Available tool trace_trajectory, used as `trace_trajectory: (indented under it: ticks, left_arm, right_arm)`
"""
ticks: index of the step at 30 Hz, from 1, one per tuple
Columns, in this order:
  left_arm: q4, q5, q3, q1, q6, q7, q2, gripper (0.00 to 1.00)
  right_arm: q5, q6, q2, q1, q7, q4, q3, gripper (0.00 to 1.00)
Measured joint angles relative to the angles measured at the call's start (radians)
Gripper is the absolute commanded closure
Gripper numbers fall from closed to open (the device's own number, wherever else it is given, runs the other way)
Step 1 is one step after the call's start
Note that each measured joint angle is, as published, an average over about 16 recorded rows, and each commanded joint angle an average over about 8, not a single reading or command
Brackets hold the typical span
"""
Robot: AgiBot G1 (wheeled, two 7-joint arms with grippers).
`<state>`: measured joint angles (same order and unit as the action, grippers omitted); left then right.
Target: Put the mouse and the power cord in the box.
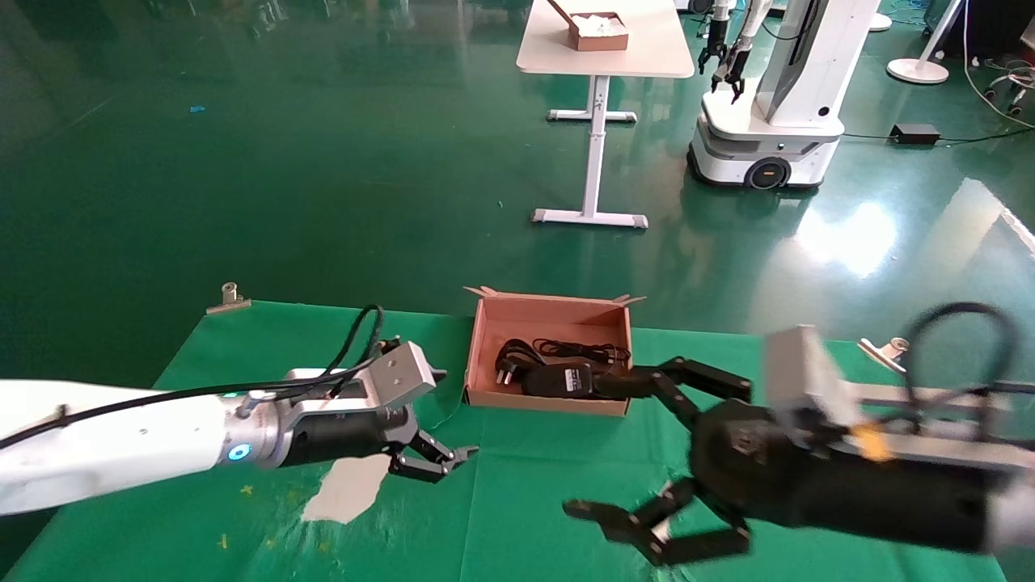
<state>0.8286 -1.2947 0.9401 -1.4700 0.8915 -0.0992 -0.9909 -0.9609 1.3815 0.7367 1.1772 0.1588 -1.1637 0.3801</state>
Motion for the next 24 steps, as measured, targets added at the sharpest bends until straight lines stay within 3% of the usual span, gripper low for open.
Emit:
trace_trajectory:
  ticks: [11,24]
  left_arm:
    - [0.137,0.17,-0.199,0.119,0.182,-0.027,0.114,0.0]
    - [0.298,0.37,-0.433,0.259,0.396,-0.058,0.249,0.0]
  right_arm:
    - [0.197,0.098,-0.107,-0.088,0.024,-0.103,-0.086,0.0]
    - [0.231,0.114,-0.126,-0.102,0.028,-0.12,-0.099,0.0]
